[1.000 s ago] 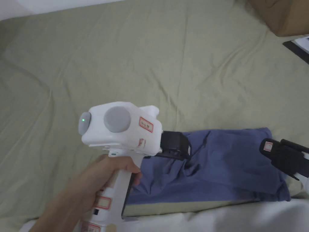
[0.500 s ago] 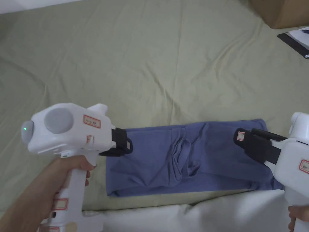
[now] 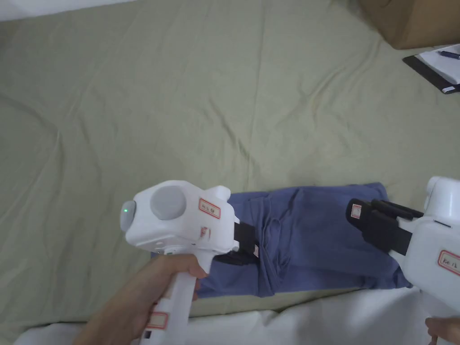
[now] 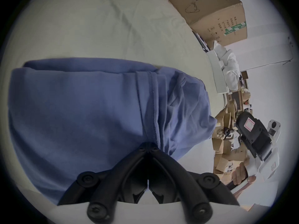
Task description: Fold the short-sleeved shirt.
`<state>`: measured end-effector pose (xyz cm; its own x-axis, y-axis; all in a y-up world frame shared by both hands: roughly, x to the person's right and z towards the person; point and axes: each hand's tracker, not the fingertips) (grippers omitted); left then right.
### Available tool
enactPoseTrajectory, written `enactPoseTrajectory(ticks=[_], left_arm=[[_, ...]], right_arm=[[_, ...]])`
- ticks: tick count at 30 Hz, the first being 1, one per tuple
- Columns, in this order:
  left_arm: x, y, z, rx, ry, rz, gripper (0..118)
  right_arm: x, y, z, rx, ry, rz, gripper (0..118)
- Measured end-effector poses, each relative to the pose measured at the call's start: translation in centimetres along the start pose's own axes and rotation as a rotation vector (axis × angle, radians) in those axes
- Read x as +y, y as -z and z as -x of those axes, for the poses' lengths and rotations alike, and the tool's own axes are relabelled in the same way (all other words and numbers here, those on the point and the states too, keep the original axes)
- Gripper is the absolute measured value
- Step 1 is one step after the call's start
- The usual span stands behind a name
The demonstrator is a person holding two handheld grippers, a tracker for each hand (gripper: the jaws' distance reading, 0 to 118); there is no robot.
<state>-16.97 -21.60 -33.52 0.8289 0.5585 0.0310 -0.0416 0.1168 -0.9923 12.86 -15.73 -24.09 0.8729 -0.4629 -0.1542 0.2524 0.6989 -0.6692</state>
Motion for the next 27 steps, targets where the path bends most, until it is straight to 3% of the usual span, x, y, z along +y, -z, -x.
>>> enactPoseTrajectory(ticks=[7,9,12,18,19,20,21,22,23,27], left_arm=[[0.4,-0.8,-1.6,-0.074,0.033,0.015,0],[0.3,-1.8,-0.8,-0.172,0.006,0.010,0],[0.1,-4.4,1.4,-0.238,-0.049,-0.037,0],[-1.6,-11.3,8.8,-0.198,-0.119,-0.203,2],[-2.0,-12.2,9.9,-0.197,-0.127,-0.235,10],[-2.5,-13.0,11.0,-0.189,-0.120,-0.257,30],[-3.0,-13.6,12.1,-0.187,-0.119,-0.260,64],[-3.2,-13.7,13.1,-0.190,-0.123,-0.253,86],[-3.4,-13.7,14.1,-0.198,-0.139,-0.251,97],[-3.6,-12.4,17.2,-0.247,-0.234,-0.228,98]], right_arm=[[0.3,-0.4,0.1,-0.013,-0.006,-0.011,0],[0.5,-0.7,0.5,-0.012,-0.020,-0.023,0],[0.7,-0.9,1.1,-0.008,-0.033,-0.031,0],[0.6,-1.1,2.4,-0.016,-0.064,-0.035,0],[0.5,-1.0,2.6,-0.016,-0.064,-0.033,0],[0.4,-0.8,2.8,-0.014,-0.063,-0.028,0],[0.3,-0.6,3.0,-0.014,-0.060,-0.023,0],[0.3,-0.4,3.3,-0.014,-0.055,-0.020,0],[0.3,-0.1,3.5,-0.010,-0.048,-0.014,0],[0.3,0.6,5.2,0.009,-0.054,0.000,0]])
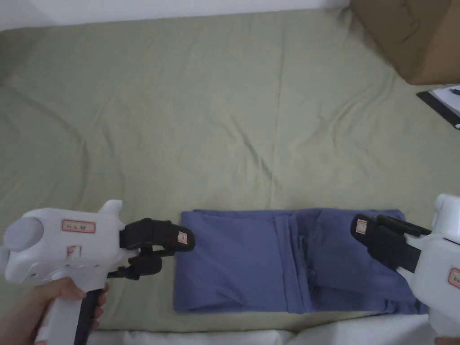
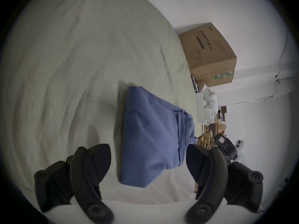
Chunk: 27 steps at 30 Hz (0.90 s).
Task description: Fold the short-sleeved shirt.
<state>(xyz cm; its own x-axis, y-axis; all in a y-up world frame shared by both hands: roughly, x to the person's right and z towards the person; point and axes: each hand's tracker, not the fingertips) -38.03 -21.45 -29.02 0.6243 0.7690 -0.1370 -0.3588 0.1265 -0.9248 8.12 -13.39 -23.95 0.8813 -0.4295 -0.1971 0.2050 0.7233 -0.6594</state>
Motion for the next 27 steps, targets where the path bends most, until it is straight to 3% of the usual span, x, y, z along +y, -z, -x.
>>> enactPoseTrajectory(ticks=[5,13,14,15,16,17,19,27], left_arm=[[0.6,2.5,2.1,-0.088,-0.087,0.020,98],[2.5,5.4,2.2,-0.214,-0.006,0.104,96],[2.7,5.6,2.2,-0.238,0.006,0.111,84],[2.7,5.7,2.0,-0.218,0.007,0.102,32],[2.8,6.0,1.8,-0.110,0.027,0.101,6],[2.8,6.3,2.1,-0.043,0.059,0.130,6],[3.2,6.3,2.6,-0.131,0.013,0.137,6],[3.5,3.8,2.0,-0.124,0.026,0.106,5]], right_arm=[[0.3,0.8,2.5,-0.019,-0.096,0.025,0],[0.5,1.6,4.5,-0.045,-0.145,0.029,0],[0.5,1.8,4.6,-0.046,-0.147,0.031,0],[0.5,1.9,4.7,-0.050,-0.149,0.032,0],[0.6,2.0,4.7,-0.052,-0.150,0.032,0],[0.6,2.1,4.6,-0.054,-0.149,0.031,0],[0.9,2.6,4.4,-0.065,-0.141,0.032,0],[1.9,2.0,4.2,-0.058,-0.092,0.002,0]])
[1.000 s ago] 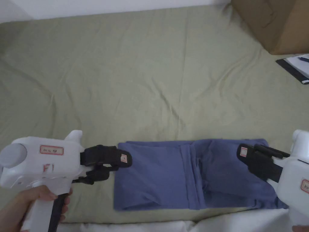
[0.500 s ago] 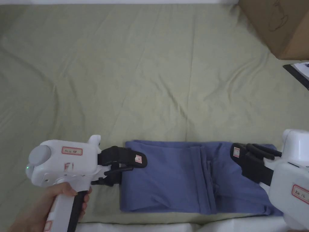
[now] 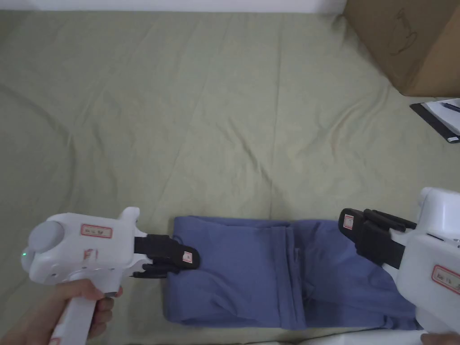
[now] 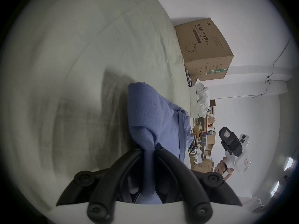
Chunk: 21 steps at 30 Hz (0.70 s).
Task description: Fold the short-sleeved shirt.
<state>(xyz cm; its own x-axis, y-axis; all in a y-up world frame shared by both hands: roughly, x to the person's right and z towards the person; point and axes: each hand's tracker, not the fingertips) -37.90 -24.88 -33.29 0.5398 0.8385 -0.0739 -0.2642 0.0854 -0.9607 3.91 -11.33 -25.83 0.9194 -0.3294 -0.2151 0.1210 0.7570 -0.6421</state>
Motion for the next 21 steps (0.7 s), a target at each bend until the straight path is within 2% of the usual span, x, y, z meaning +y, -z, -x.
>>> enactPoseTrajectory(ticks=[3,8,15,21], left_arm=[[0.0,-1.9,-0.8,0.075,0.058,0.007,5],[0.4,-8.2,-0.8,0.147,0.039,-0.062,5],[1.5,-17.6,-0.9,0.431,0.035,-0.159,5],[0.6,-19.3,-3.5,0.515,0.060,-0.196,5]], right_arm=[[0.2,-0.4,-0.3,-0.005,0.003,-0.010,0],[0.0,-1.3,-1.3,0.009,0.045,-0.045,0],[-0.6,-2.3,-2.9,0.013,0.056,-0.052,0],[-1.1,-2.6,-3.8,0.013,0.085,-0.057,0]])
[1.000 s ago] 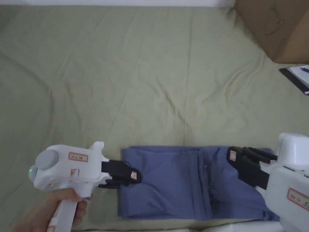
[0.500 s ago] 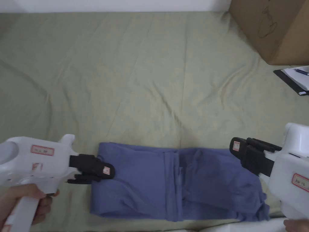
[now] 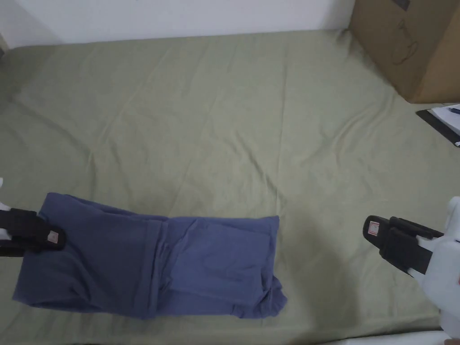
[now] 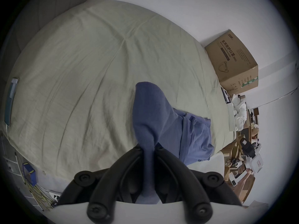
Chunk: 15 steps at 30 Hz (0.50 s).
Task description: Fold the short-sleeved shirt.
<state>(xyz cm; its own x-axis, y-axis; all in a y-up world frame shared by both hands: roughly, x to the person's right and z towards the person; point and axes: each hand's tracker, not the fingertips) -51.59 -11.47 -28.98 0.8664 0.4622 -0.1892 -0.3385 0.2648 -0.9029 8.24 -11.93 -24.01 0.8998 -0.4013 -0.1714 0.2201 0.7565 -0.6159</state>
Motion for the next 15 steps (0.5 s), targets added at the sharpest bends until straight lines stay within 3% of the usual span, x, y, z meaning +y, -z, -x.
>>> enactPoseTrajectory(ticks=[7,11,15], left_arm=[[-0.5,0.6,-9.3,-0.005,0.019,0.014,5],[-1.3,3.3,-16.3,0.000,0.186,0.087,5],[-1.1,7.0,-20.7,-0.127,0.172,0.151,5]], right_arm=[[0.2,-0.1,-0.1,0.012,-0.012,-0.005,0],[0.4,-0.3,-0.3,0.018,-0.014,-0.010,0],[0.6,-0.5,-1.1,0.015,-0.012,0.003,0]])
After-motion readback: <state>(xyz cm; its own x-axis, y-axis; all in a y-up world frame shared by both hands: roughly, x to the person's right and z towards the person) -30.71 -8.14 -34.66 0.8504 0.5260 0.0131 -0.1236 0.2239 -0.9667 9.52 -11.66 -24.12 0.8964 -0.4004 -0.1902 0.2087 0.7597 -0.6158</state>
